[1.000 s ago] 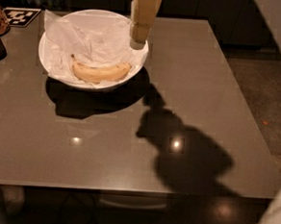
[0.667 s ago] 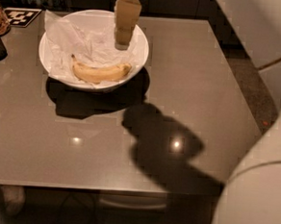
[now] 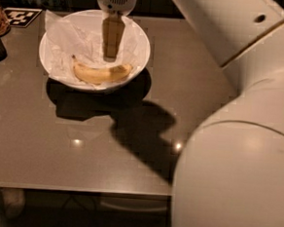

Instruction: Pick banana from white bowl

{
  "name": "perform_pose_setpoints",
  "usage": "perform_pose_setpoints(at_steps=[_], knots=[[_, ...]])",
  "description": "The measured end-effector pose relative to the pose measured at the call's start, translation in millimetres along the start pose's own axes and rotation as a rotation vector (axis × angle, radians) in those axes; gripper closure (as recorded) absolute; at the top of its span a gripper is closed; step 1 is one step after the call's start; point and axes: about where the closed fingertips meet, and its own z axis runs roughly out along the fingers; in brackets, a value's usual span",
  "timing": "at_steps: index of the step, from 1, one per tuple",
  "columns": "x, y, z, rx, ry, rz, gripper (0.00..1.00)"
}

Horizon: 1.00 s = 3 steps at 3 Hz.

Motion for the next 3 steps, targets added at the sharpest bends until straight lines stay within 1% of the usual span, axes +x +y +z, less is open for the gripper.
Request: perform_pose_setpoints(at_steps=[1,3], knots=[[4,-8,31,-0.052,0.017,0.014,0.28],[11,-22,76,-0.115,0.043,0.033,0.31]])
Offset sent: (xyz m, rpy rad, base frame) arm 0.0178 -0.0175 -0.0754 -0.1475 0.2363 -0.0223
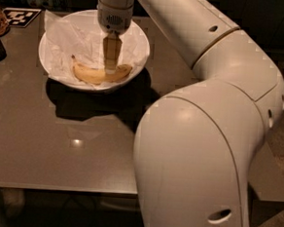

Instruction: Pick banana from white bowl

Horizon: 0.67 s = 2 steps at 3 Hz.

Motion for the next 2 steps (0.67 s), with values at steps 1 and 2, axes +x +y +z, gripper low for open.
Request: perform_pose_setpoints(at_steps=[1,2], knots=[[1,1,25,-0.052,0.007,0.01,0.31],[2,2,40,-0.083,0.012,0.018,0.32]])
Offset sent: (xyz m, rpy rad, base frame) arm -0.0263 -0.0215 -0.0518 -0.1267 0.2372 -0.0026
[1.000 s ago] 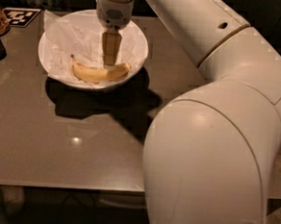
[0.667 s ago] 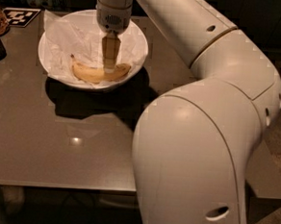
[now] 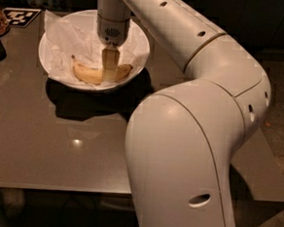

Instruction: Pick banana from white bowl

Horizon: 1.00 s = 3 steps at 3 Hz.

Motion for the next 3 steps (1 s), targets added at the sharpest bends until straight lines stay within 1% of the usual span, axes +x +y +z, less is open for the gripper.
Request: perform_pose_setpoints(at_steps=[1,2,3], knots=[[1,1,16,-0.036,0.004,0.006,0.32],[2,2,25,-0.058,0.008,0.009,0.31],[5,3,27,-0.054,0.022,0.013,0.5]])
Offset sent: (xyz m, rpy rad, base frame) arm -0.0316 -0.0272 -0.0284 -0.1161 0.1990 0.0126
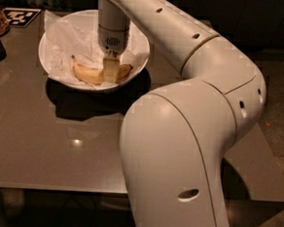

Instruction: Pick banana from white bowl

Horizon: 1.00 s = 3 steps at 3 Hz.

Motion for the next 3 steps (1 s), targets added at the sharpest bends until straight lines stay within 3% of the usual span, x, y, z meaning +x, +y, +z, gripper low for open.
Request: perform_pose_setpoints(at_steps=[2,3], knots=[[0,0,0,0.0,0.0,0.0,0.95],[-3,4,-17,0.072,-0.046,-0.022,1.0]])
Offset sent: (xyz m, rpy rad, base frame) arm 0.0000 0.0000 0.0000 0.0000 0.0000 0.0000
